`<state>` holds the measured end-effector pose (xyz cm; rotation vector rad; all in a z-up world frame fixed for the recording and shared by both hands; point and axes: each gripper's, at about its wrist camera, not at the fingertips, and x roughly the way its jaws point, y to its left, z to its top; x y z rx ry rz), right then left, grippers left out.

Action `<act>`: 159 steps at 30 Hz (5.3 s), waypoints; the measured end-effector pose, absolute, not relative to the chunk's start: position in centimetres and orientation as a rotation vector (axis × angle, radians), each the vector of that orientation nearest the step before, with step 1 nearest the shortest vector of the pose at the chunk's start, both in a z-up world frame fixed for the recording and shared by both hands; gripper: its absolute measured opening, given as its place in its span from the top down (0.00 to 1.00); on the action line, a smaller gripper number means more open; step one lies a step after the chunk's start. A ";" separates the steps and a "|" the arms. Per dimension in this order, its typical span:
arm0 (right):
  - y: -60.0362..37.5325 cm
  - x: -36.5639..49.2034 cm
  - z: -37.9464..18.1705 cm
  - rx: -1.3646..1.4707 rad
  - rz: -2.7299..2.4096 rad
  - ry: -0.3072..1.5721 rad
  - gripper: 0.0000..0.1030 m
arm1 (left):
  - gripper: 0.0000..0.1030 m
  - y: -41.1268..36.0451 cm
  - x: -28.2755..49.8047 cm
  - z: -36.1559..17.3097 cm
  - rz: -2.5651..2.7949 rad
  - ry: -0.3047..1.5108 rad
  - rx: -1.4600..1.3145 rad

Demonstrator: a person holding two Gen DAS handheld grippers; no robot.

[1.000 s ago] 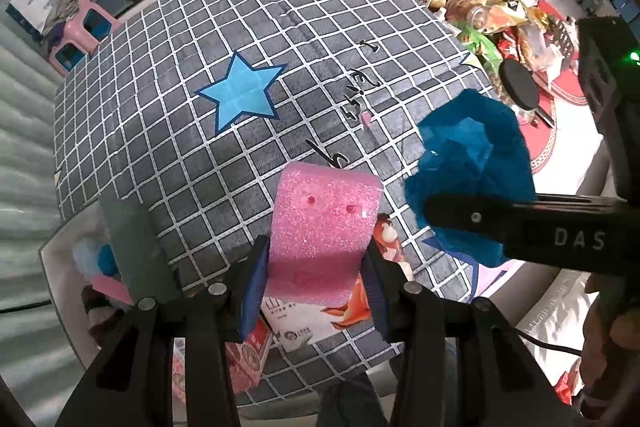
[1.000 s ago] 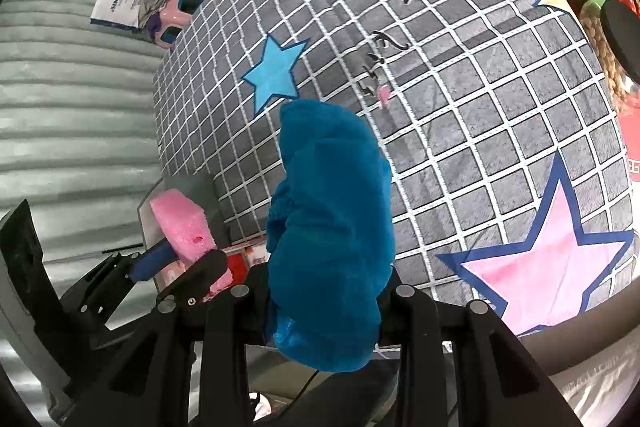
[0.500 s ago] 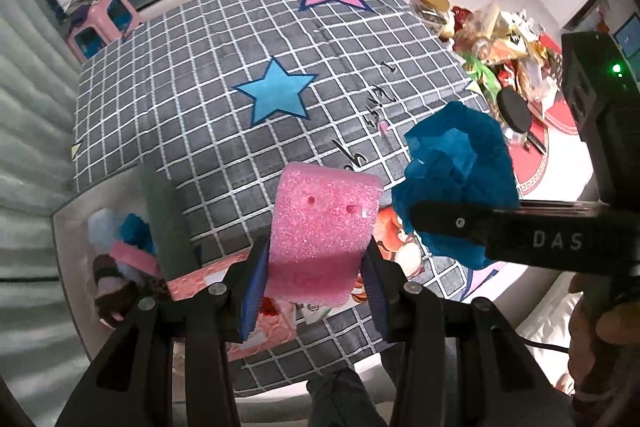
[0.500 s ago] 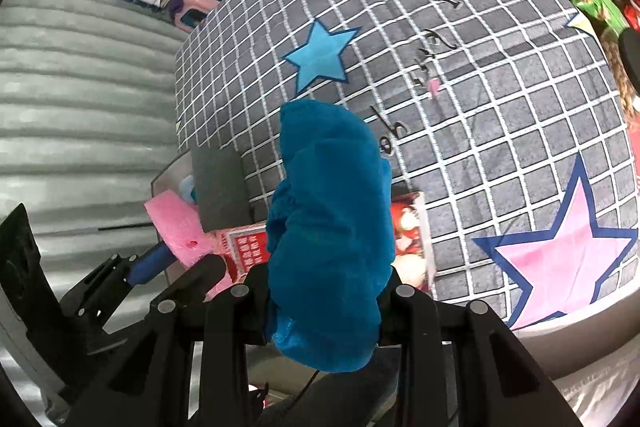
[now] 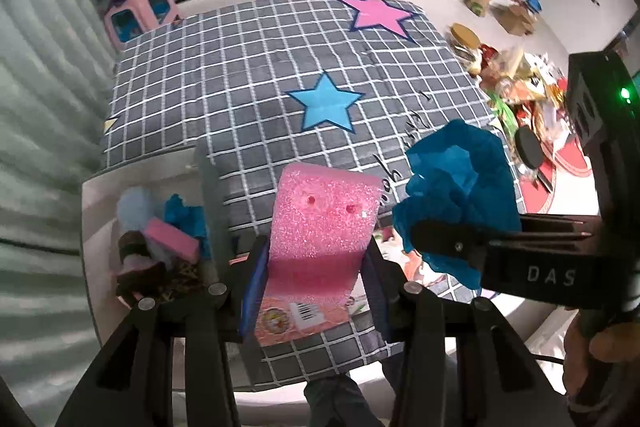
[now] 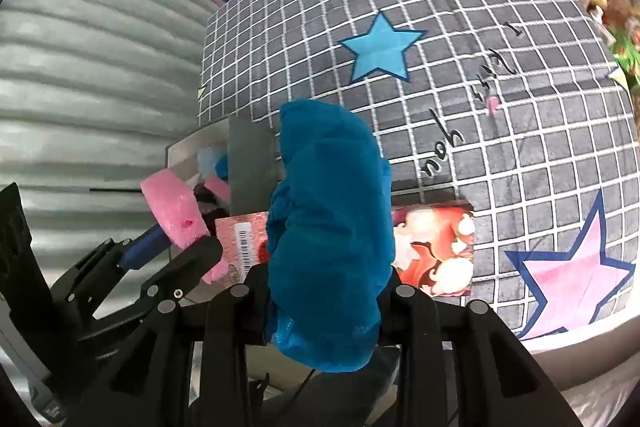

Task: Organize soft objects
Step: 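Carry the blue fleece and pink sponge with both tools toward the white box, then lower the blue fleece and pink sponge with both tools over the box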

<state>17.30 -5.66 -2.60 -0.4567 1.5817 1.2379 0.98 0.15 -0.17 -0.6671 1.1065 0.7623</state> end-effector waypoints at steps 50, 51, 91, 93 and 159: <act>0.8 -1.4 -0.4 -0.999 1.608 1.342 0.66 | 0.54 1.6 -17.8 -1.6 1.151 0.948 -0.967; 0.9 -1.6 -0.4 -1.004 1.611 1.340 0.66 | 0.54 1.6 -18.1 -1.7 1.155 0.948 -0.972; 4.1 -5.9 -4.5 -1.132 1.634 1.396 0.66 | 0.54 2.7 -23.1 -7.8 1.213 1.047 -1.126; 4.1 -5.9 -4.9 -1.138 1.627 1.403 0.66 | 0.54 2.7 -23.1 -8.2 1.213 1.055 -1.130; 5.5 -7.0 -10.4 -1.197 1.524 1.473 0.66 | 0.54 2.8 -21.9 -13.6 1.194 1.169 -1.214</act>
